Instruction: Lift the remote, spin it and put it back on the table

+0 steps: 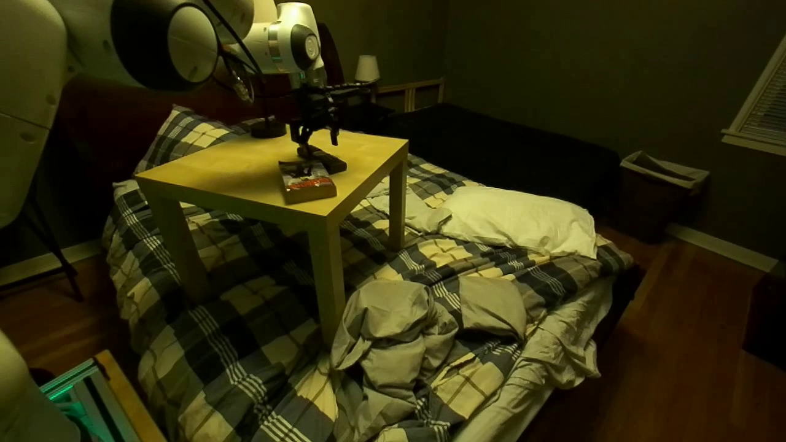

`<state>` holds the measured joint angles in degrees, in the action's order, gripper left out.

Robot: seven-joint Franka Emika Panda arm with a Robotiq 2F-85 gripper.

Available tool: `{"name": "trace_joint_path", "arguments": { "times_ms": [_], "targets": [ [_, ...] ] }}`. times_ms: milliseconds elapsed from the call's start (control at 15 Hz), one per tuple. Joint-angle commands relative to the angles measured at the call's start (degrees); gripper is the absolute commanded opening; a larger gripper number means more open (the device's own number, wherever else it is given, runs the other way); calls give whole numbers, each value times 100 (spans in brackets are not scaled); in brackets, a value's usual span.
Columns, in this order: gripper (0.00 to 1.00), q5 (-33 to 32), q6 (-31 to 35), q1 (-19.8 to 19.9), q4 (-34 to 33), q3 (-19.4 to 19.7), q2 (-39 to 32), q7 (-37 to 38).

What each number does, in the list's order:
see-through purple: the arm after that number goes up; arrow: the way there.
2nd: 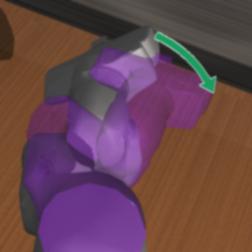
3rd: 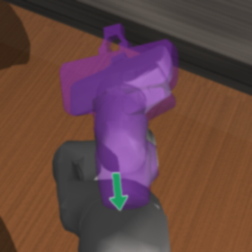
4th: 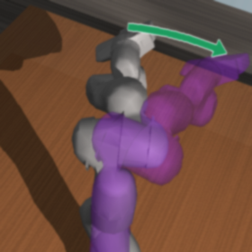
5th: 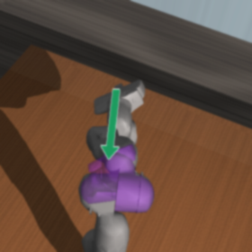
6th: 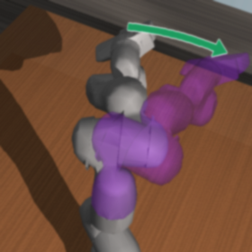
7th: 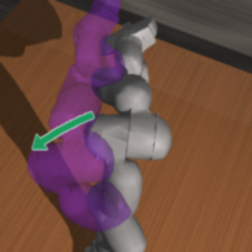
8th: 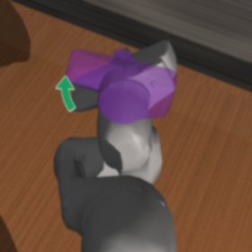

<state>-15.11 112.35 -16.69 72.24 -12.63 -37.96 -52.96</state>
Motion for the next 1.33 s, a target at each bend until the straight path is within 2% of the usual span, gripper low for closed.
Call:
{"name": "trace_joint_path", "arguments": {
  "times_ms": [0, 133, 200, 267, 333, 533, 667, 933, 1133, 1267],
  "targets": [
    [100, -163, 271, -45, -60, 101, -168, 44],
    [99, -146, 315, -44, -52, 126, -207, 20],
    [84, -144, 255, -69, -106, 151, -243, 53],
    [74, -139, 191, -80, -119, 165, -255, 84],
    [70, -110, 157, -77, -132, 158, -263, 86],
    [43, -30, 12, -83, -163, 129, -254, 152],
    [30, 11, -74, -102, -208, 122, -242, 273],
    [28, 415, -656, -94, -547, 27, -236, 843],
    [28, 595, -1328, -167, -1068, 90, -256, 1743],
    [28, 762, -1547, -146, -1399, 73, -297, 2260]
  ]
}}
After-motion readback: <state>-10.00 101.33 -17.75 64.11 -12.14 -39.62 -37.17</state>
